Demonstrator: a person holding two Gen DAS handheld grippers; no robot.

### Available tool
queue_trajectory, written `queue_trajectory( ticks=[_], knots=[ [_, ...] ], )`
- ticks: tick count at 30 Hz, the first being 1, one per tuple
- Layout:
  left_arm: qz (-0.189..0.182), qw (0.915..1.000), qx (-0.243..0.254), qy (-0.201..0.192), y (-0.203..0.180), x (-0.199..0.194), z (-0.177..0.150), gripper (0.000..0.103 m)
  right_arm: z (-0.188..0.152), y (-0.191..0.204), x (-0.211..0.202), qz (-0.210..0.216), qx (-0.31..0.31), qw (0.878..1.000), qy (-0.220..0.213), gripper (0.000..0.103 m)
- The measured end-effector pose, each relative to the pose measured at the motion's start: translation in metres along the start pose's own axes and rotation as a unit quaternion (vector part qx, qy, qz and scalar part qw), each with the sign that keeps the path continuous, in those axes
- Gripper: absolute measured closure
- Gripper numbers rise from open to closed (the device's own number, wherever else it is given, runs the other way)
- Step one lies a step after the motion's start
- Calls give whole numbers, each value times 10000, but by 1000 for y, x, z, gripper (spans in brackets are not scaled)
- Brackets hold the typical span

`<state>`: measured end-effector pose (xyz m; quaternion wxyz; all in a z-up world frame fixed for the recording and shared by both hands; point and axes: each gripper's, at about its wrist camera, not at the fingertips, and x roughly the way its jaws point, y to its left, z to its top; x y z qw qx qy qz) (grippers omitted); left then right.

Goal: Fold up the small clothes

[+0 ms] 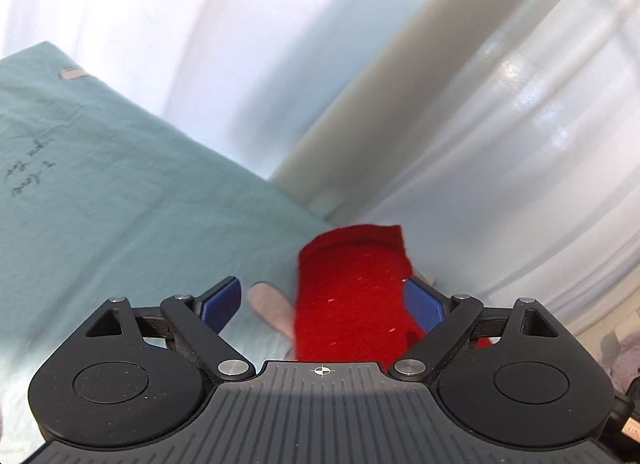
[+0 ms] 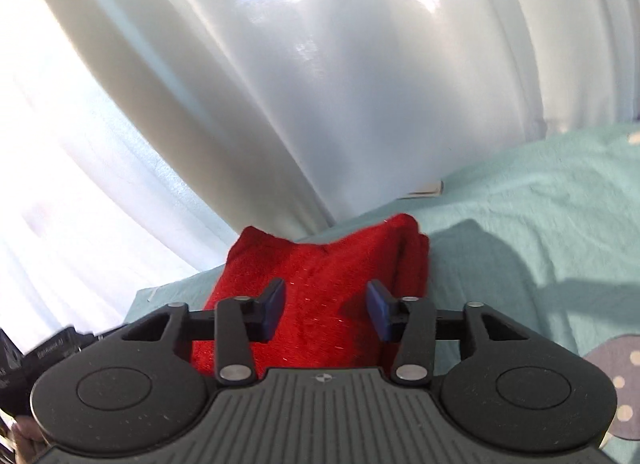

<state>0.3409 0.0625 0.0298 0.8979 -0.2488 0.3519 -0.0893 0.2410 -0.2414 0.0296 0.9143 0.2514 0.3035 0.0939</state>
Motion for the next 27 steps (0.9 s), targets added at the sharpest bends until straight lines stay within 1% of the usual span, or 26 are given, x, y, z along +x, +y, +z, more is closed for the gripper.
queue_trajectory(
  ticks=[1,3,4,5,6,7,8,9,10,11,12,14,15,16,18,20,23,27],
  knots=[
    [56,10000,29,56,-13,12,2,9,0,14,7,27,-183,9998,37,64],
    [358,9984,364,225,-41,44,1,9,0,38,25,76,-396,9990,194,66],
    [583,9965,508,322,-51,61,0,9,-2,49,39,-1,-504,9984,246,68],
    [749,9941,664,415,-58,78,-2,10,-1,54,50,-190,-592,9977,253,71],
    [876,9930,669,433,-61,91,-7,10,-1,59,61,-418,-669,9964,302,76],
    [1014,9916,639,482,-61,101,-8,11,1,59,72,-555,-732,9951,372,80],
    [1097,9902,664,549,-61,111,-10,10,1,57,85,-716,-772,9935,429,80],
    [1141,9889,651,689,-60,121,-10,10,3,53,92,-798,-813,9924,470,80],
    [1216,9868,539,919,-58,133,-10,10,3,46,100,-827,-877,9913,519,82],
    [1244,9857,476,1031,-57,141,-10,9,5,40,105,-930,-928,9899,540,86],
    [1303,9846,517,1048,-60,149,-10,7,5,35,109,-1045,-983,9882,530,89],
    [1526,9784,708,1201,-67,162,-11,4,8,24,118,-1133,-988,9874,489,90],
    [1563,9768,764,1245,-70,168,-11,1,9,20,118,-1139,-989,9874,472,90],
    [1589,9758,766,1294,-71,173,-11,1,10,18,120,-1188,-987,9870,454,90],
    [1575,9766,612,1332,-66,179,-9,0,9,17,125,-1268,-1068,9852,433,90],
    [1555,9778,516,1303,-64,181,-9,0,10,18,129,-1272,-1086,9849,453,90],
    [1604,9780,537,1219,-66,182,-10,0,11,14,133,-1228,-1035,9859,469,90],
    [1582,9797,461,1140,-65,182,-10,0,8,15,138,-1267,-1180,9840,424,89]
  ],
)
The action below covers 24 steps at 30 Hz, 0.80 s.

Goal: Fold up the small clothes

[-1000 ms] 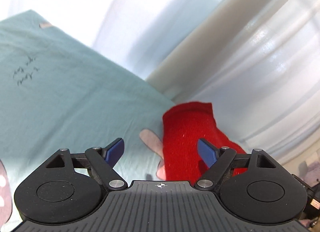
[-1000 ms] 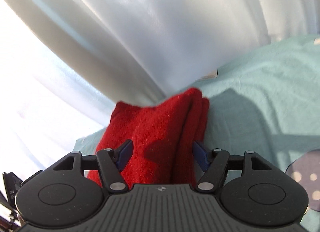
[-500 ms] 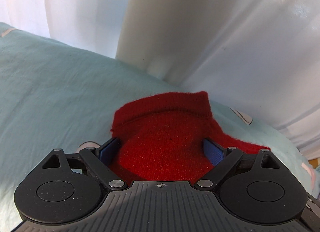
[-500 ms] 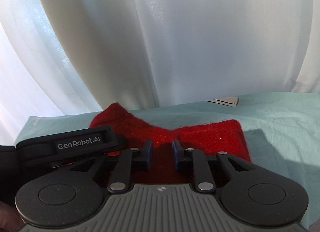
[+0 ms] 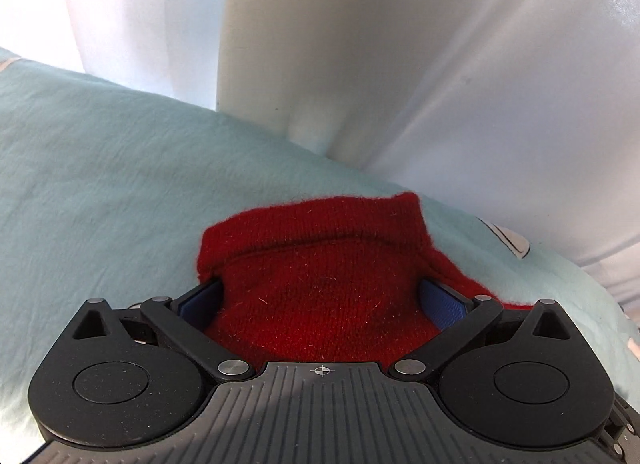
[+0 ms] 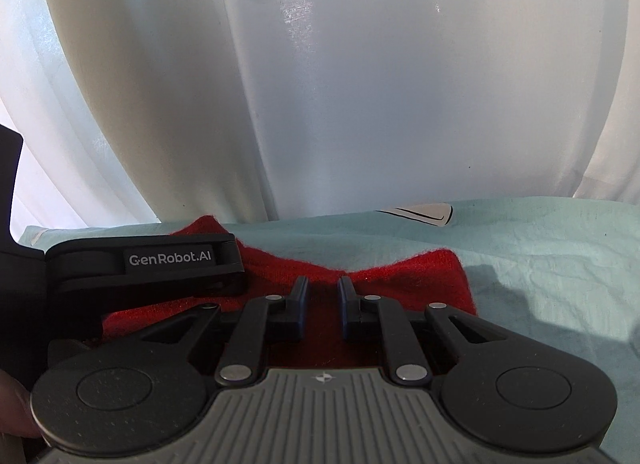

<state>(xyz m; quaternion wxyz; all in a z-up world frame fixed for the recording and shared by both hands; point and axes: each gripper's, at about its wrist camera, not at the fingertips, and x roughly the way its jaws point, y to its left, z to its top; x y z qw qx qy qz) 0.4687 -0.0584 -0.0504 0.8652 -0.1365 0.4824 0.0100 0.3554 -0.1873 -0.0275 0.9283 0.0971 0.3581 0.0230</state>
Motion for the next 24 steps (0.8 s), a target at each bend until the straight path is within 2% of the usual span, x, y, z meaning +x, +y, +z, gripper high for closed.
queue_trajectory(
  ticks=[6,10,13,14,16,17,19,21,22,24],
  knots=[
    [-169,9996,-207,-90,6,-2,-1,0,-3,-3,-2,95,48,9999,-79,89],
    [-715,9948,-699,-175,29,-10,-4,0,-9,-1,-8,71,48,9998,-205,88],
    [-1177,9873,-1060,-133,56,-31,-14,0,-16,-9,-25,344,377,9982,-311,81],
    [-1281,9875,-908,-153,64,-47,-21,0,-20,-13,-37,474,599,9967,-292,76],
    [-1585,9858,-507,-238,79,-79,-43,0,-34,-22,-70,792,926,9919,-370,47],
    [-1766,9833,-328,-308,88,-99,-59,0,-48,-27,-95,861,1024,9897,-506,28],
    [-2032,9779,-119,-471,104,-131,-91,0,-78,-38,-138,969,1072,9872,-670,27],
    [-2159,9753,111,-446,117,-157,-125,0,-110,-54,-170,1043,1385,9835,-513,25],
    [-2186,9747,261,-374,122,-166,-141,0,-124,-64,-180,1109,1706,9786,-316,25],
    [-2145,9746,566,-289,124,-177,-168,0,-153,-86,-192,1344,2531,9580,74,25]
  ],
)
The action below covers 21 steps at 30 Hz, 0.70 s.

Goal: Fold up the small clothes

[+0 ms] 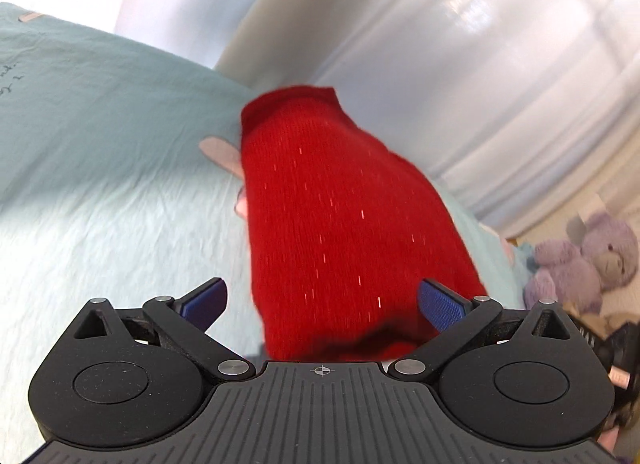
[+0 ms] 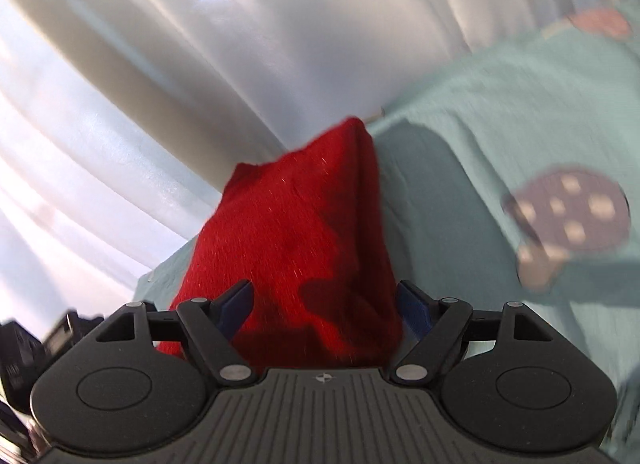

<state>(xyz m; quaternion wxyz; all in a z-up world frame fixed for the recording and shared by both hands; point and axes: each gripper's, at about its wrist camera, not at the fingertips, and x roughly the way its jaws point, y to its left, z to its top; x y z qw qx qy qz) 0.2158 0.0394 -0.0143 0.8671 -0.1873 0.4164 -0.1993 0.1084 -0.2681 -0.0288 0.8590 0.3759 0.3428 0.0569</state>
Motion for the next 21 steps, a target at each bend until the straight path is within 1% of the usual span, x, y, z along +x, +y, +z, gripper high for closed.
queue_trajectory(
  ticks=[1,2,4,5,7,8,9,10,12,13,15,16,17,18,19,21],
  knots=[
    [67,9998,153,77,-4,0,-9,0,-8,-16,-6,142,592,9981,133,25],
    [147,9993,312,173,-9,4,-15,0,-14,-28,-7,348,1045,9937,211,25],
    [323,9972,567,362,-18,16,-24,0,-23,-43,-2,770,1775,9806,310,25],
    [348,9966,643,378,-21,24,-26,0,-27,-46,1,874,2032,9746,349,25],
    [616,9950,629,467,-22,41,-25,0,-33,-45,12,1137,2398,9631,455,25],
    [710,9950,512,481,-20,46,-25,0,-34,-43,17,1141,2480,9610,436,25],
    [752,9951,363,526,-17,51,-23,0,-34,-40,20,1126,2474,9616,381,27],
    [829,9946,207,583,-14,53,-22,0,-33,-35,24,1076,2382,9647,310,29],
    [855,9949,110,516,-12,48,-19,0,-30,-27,29,869,2215,9711,195,44],
    [897,9947,38,509,-10,48,-17,0,-28,-22,30,755,2084,9750,164,47],
    [982,9935,-293,501,-1,44,-15,0,-23,-12,32,451,1736,9837,141,58],
    [934,9933,-492,460,6,42,-13,0,-22,-10,34,348,1640,9857,138,64],
    [900,9927,-689,410,12,38,-12,0,-20,-7,32,313,1575,9870,85,82],
    [897,9918,-830,375,17,35,-11,0,-19,-4,28,308,1482,9885,-4,90],
    [867,9910,-964,340,24,31,-10,0,-17,-3,20,454,1481,9878,-158,90],
    [729,9902,-1138,337,33,26,-9,0,-17,-15,11,1062,1813,9771,-353,90]
  ],
)
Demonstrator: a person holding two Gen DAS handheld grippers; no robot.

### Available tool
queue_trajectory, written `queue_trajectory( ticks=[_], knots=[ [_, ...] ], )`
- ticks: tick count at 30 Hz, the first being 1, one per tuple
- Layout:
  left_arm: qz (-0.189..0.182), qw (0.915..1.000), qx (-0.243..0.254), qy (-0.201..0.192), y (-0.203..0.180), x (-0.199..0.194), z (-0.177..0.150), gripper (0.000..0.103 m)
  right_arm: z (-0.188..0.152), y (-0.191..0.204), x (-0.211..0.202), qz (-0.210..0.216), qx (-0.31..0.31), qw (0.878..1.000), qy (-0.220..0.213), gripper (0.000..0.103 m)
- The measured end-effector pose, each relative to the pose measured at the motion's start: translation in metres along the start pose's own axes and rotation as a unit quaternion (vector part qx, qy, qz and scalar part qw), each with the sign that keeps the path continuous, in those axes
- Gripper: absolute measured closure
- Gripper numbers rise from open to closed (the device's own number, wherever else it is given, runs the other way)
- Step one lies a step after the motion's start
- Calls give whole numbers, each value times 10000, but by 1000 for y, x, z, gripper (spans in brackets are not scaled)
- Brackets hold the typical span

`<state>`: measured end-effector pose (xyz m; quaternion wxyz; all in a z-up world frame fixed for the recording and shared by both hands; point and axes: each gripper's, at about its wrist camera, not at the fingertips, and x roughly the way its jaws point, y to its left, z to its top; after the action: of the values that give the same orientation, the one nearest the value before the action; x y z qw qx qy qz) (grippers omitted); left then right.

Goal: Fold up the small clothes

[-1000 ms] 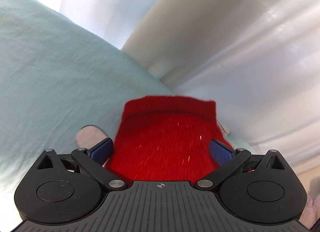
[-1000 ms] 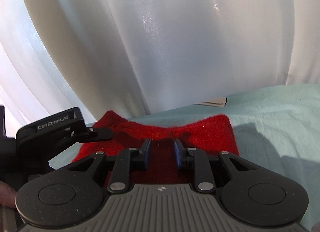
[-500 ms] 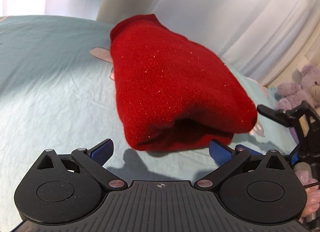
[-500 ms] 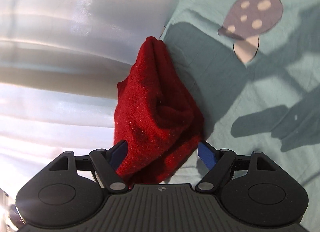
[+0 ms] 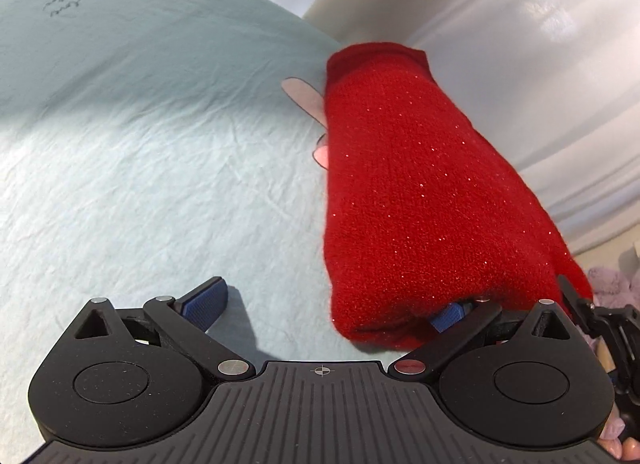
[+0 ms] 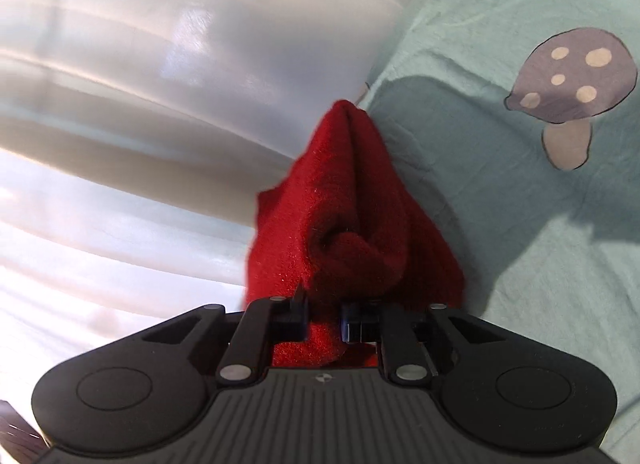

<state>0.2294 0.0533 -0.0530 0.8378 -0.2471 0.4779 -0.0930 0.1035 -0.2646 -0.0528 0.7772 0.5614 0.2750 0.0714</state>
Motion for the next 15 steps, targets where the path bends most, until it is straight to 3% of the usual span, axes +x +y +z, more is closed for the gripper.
queue_trajectory(
  ticks=[2,3,5,7,11,15],
  knots=[
    [3,10000,20,-12,2,-4,0,0,1,-3,1,-91,-82,9999,14,90],
    [29,10000,46,-24,3,-5,-1,0,-1,0,4,-369,-405,9985,70,90],
    [31,10000,52,-43,5,-9,-4,0,-13,10,18,-1079,-1555,9817,204,89],
    [-11,10000,18,-15,10,-14,-4,0,-21,11,16,-1113,-1810,9769,209,88],
    [-68,10000,29,-4,18,-29,0,0,-24,21,5,-1497,-2298,9613,265,70],
    [-58,9989,205,-429,12,-58,7,0,-24,36,-21,-1967,-2876,9372,-171,67]
  ],
)
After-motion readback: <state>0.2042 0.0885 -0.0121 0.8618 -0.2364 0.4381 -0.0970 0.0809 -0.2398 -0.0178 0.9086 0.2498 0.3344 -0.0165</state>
